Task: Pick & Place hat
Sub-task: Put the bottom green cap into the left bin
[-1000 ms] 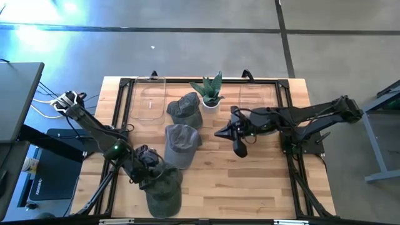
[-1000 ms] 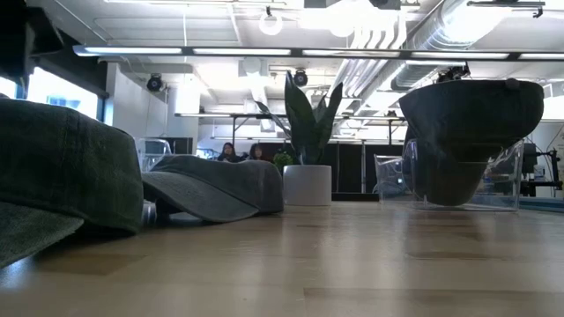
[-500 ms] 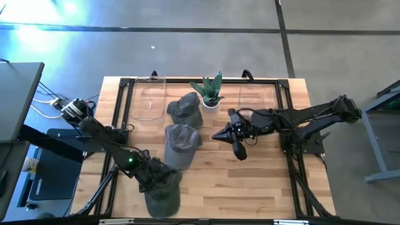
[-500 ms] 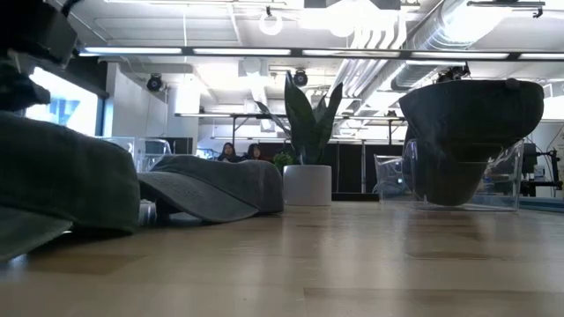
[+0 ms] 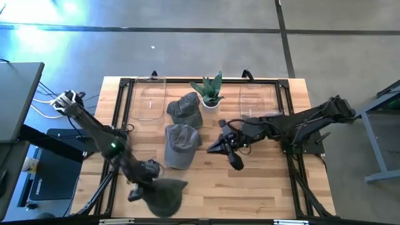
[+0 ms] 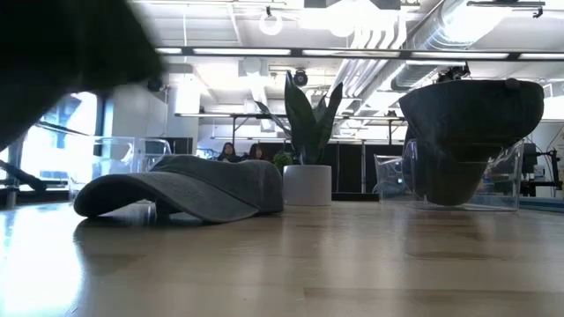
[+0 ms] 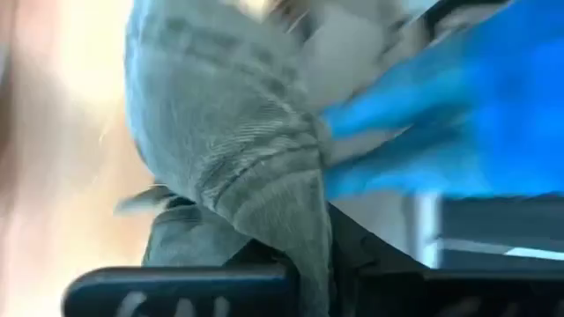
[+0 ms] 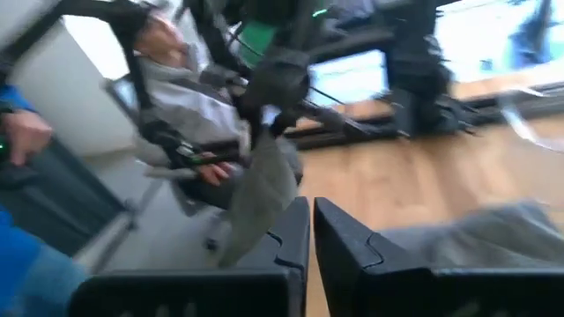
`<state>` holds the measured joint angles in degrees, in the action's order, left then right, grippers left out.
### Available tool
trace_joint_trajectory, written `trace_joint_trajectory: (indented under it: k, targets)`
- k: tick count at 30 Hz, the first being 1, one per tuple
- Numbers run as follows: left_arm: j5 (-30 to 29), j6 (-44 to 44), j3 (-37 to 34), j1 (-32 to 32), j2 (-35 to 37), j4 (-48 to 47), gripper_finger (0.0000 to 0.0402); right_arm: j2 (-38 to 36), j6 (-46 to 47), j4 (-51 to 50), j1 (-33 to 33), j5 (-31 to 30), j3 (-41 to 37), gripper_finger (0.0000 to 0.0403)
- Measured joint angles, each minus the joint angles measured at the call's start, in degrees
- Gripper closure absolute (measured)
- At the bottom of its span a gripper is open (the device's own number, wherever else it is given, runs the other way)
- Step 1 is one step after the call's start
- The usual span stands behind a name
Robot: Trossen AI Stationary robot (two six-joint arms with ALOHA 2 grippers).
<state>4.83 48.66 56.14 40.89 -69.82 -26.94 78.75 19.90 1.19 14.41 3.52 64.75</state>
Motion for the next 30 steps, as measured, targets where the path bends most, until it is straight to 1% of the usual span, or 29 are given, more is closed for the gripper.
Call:
trace_joint_trajectory:
  k: [3, 6, 8, 13, 16, 19, 22, 24, 27, 30]
  targets:
    - [-1.73, -0.41, 0.02, -1.64, 4.36, 6.91, 0.0396, 2.47, 2.00, 5.64, -0.35, 4.35, 0.04, 0.0349]
    - [-4.33, -0.51, 0.10, -3.78, 7.07, 11.75, 0.0393, 5.29, 2.31, 9.80, -0.63, 7.13, 1.59, 0.0299]
    - [-4.35, -0.83, 0.15, -5.48, 7.94, 13.45, 0.0396, 7.48, 0.84, 9.82, -0.91, 6.65, 3.96, 0.0260]
    - [-1.13, -2.94, 0.09, -9.05, 7.91, 14.76, 0.0399, 11.88, -7.36, 6.20, -2.77, 5.92, 10.66, 0.0168]
    - [0.57, -3.44, 0.09, -10.81, 7.66, 15.08, 0.0399, 15.08, -9.54, 1.81, -4.83, 9.83, 15.80, 0.0130]
    - [1.10, -4.10, 0.07, -12.54, 7.67, 15.41, 0.0399, 19.00, -13.02, -2.96, -6.22, 16.06, 20.52, 0.0115]
    - [1.13, -5.78, 0.07, -13.94, 7.67, 16.45, 0.0399, 22.89, -17.68, -5.83, -6.68, 18.26, 24.12, 0.0113]
    - [1.38, -6.69, 0.07, -14.45, 7.67, 17.01, 0.0399, 25.06, -20.37, -5.26, -7.07, 19.74, 25.85, 0.0112]
    - [2.80, -7.04, 0.07, -14.91, 7.69, 16.95, 0.0399, 27.77, -21.30, -5.79, -8.08, 24.66, 27.38, 0.0112]
    - [3.65, -7.04, 0.07, -15.05, 7.69, 16.88, 0.0399, 28.95, -20.23, -5.80, -8.89, 31.70, 27.76, 0.0119]
